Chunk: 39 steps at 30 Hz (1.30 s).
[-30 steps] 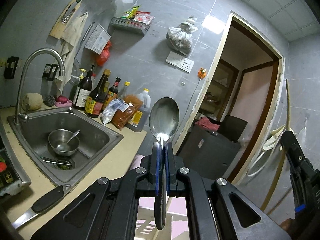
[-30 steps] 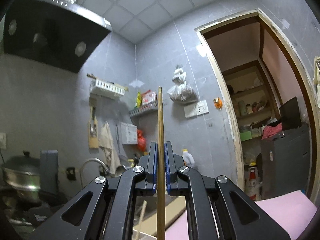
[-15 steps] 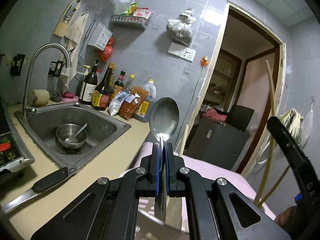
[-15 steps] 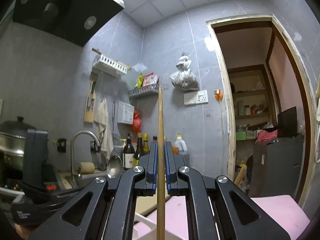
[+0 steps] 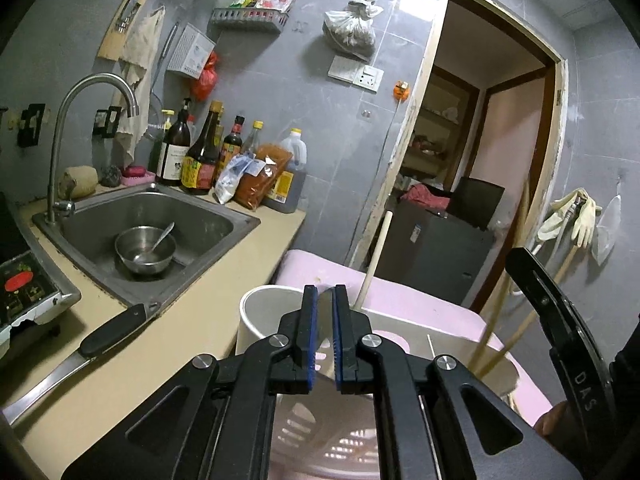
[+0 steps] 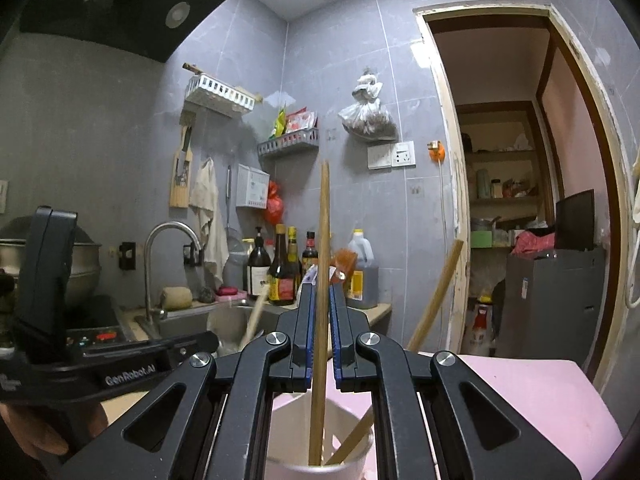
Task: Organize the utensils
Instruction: 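Drop the spoon and chopstick into the basket and open both tools, then close the left tool on another steel spoon while the right tool reaches toward the chopsticks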
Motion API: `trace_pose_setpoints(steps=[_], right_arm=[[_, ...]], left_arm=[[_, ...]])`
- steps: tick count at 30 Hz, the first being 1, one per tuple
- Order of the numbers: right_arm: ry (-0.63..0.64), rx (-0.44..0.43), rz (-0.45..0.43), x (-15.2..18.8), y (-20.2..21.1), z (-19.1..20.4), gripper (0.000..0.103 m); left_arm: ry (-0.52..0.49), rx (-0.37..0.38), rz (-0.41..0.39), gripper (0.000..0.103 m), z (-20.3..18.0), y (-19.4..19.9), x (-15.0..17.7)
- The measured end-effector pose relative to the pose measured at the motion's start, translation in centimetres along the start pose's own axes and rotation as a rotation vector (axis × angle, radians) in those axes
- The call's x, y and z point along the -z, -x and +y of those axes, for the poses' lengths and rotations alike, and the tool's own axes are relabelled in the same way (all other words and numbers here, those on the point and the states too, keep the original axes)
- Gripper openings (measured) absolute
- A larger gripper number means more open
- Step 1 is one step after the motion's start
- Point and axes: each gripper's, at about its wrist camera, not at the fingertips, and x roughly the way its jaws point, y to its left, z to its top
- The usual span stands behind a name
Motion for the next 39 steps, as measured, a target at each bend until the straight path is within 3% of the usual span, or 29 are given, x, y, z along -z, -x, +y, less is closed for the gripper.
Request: trace_pose_setpoints(steps=[3, 5, 9, 11, 13, 15, 20, 25, 29, 34, 39], right_arm=[[0.002, 0.001, -0.003, -0.1, 0.2, 0.0, 0.01], [-0.005, 0.0, -0.009, -0.3, 0.6, -0.2, 0.019], [-0.009, 0.002, -0.034, -1.3, 1.8, -0.7, 0.023], [-0.008, 0.007, -0.051, -2.1, 2.7, -1.0, 0.033], [-0.009, 0.019, -0.07, -2.8, 3.6, -1.4, 0.042], [-0.009, 0.035, -0.079, -3.5, 4.4, -2.0, 0.045], [-0.019, 0.091, -0.091, -4.8, 7.2, -4.3, 0.072], [-0.018, 0.151, -0.074, -5.1, 9.8, -6.6, 0.09], [-0.02, 0.199, -0.056, -4.9, 12.0, -8.6, 0.103], [-0.015, 0.25, -0.028, -4.1, 14.2, -10.6, 0.103], [-0.002, 0.296, 0.018, -2.9, 15.8, -12.5, 0.103]], left_arm=[[0.026, 0.016, -0.009, 0.02, 0.2, 0.8, -0.3], [0.04, 0.024, -0.014, 0.022, 0.2, 1.3, -0.7], [0.036, 0.033, -0.034, 0.032, -0.5, 2.5, -1.7], [0.027, 0.046, -0.046, 0.035, -1.2, 3.1, -2.2], [0.015, 0.052, -0.058, 0.046, -1.9, 3.7, -2.6], [0.011, 0.064, -0.073, 0.054, -2.7, 4.2, -2.9], [-0.019, 0.089, -0.099, 0.075, -5.2, 5.1, -3.2], [-0.07, 0.106, -0.12, 0.096, -8.0, 5.7, -2.5], [-0.104, 0.122, -0.139, 0.098, -10.3, 5.9, -1.2], [-0.135, 0.147, -0.127, 0.1, -12.4, 5.8, 0.5], [-0.189, 0.156, -0.067, 0.1, -14.7, 4.8, 2.6]])
